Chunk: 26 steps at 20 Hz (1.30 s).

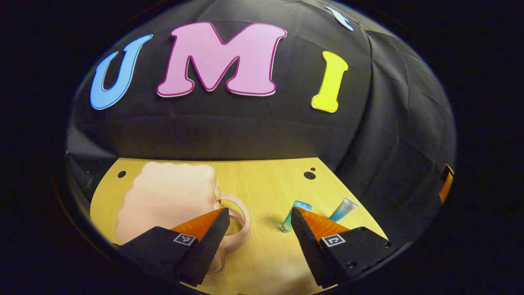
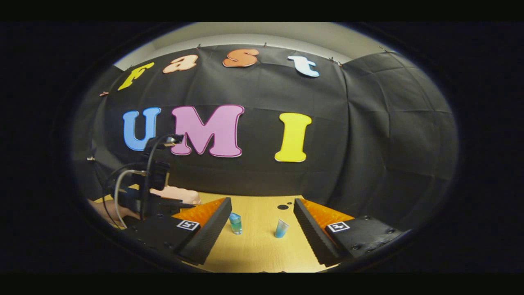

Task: First open the suitcase, pack the skin care products into it, and then close the suitcase.

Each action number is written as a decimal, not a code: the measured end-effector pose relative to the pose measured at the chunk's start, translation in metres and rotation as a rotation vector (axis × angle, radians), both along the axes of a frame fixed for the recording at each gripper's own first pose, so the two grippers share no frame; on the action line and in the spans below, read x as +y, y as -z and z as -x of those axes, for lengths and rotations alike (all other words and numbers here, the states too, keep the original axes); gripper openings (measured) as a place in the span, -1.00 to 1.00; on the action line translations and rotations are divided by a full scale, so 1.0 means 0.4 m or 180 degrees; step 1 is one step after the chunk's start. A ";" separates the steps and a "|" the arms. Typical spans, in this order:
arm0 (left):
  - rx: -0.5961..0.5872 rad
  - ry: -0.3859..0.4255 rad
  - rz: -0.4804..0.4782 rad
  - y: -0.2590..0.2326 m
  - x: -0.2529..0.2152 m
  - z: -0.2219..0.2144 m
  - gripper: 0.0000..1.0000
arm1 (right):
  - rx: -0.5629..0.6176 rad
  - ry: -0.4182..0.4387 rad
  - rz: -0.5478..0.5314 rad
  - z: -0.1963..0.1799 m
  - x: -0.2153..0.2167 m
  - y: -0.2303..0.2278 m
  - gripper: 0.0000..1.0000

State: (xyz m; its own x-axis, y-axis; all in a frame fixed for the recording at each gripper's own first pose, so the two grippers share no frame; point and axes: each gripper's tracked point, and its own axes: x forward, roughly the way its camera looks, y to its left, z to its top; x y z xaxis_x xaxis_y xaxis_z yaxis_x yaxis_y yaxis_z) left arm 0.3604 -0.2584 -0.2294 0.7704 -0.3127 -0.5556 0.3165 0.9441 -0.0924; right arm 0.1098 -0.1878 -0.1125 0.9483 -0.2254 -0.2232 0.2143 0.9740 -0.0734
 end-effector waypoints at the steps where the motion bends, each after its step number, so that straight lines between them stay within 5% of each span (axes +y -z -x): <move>1: 0.0087 0.0000 -0.0007 0.031 -0.011 -0.025 0.92 | 0.0089 0.0029 -0.0012 -0.009 -0.015 0.022 0.93; 6: 0.0425 -0.0058 -0.0186 0.151 -0.036 -0.079 0.87 | 0.0290 0.0141 -0.0220 -0.047 -0.060 0.079 0.94; 7: 0.0465 -0.0117 -0.0236 0.165 -0.033 -0.091 0.72 | 0.0309 0.0091 -0.0164 -0.055 -0.057 0.084 0.94; 11: 0.0535 -0.0271 -0.0564 0.228 -0.006 -0.134 0.83 | 0.0291 -0.0174 -0.0094 -0.082 -0.016 0.085 0.92; 14: 0.0698 -0.0328 -0.0603 0.271 -0.010 -0.137 0.45 | 0.0380 -0.0254 -0.0149 -0.086 -0.005 0.113 0.93; 16: 0.0816 -0.0384 -0.0633 0.305 -0.002 -0.140 0.39 | 0.0455 -0.0220 -0.0264 -0.081 -0.017 0.134 0.93; 18: 0.0868 -0.0527 -0.0750 0.310 0.027 -0.135 -0.41 | 0.0455 -0.0165 -0.0281 -0.079 -0.031 0.139 0.94; 19: 0.0874 -0.0485 -0.0791 0.316 0.021 -0.140 -0.59 | 0.0460 -0.0159 -0.0258 -0.079 -0.034 0.143 0.93; 22: 0.0942 -0.0214 -0.1100 0.315 0.023 -0.139 -0.65 | 0.0495 -0.0229 -0.0337 -0.087 -0.005 0.153 0.93; 26: 0.0773 -0.0252 -0.0813 0.214 0.018 -0.141 -0.74 | 0.0409 -0.0481 -0.0366 -0.099 0.066 0.128 0.95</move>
